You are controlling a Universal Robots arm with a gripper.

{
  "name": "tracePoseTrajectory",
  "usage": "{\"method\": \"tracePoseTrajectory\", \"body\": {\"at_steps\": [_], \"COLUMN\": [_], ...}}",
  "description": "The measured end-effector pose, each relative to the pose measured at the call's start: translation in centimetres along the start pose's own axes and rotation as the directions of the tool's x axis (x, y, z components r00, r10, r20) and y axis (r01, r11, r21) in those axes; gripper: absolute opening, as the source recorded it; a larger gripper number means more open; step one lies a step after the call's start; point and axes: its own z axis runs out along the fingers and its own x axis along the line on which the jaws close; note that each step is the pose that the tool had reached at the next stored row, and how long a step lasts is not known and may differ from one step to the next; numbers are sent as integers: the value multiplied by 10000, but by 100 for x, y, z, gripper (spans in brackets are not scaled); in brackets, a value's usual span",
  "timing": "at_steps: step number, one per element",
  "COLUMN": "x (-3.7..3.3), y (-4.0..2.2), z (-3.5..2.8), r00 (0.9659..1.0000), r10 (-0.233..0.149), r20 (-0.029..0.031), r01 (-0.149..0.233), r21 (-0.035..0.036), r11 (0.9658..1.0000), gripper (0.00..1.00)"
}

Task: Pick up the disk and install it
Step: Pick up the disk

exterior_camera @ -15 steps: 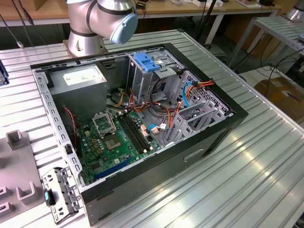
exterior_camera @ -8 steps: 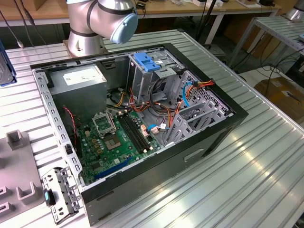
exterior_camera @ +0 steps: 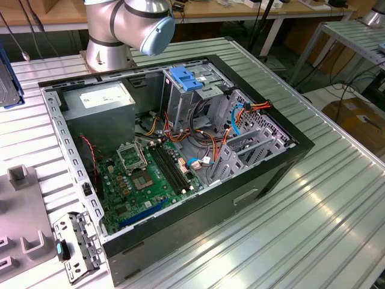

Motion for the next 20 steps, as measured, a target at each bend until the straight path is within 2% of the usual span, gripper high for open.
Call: {"method": "tracePoseTrajectory", "body": {"at_steps": [20], "x": [-4], "y": [-114], "z": [3], "r00": [10000], "r10": [0], "r20": [0], "r01": [0], "r21": [1], "r11": [10000], "gripper": [37]}}
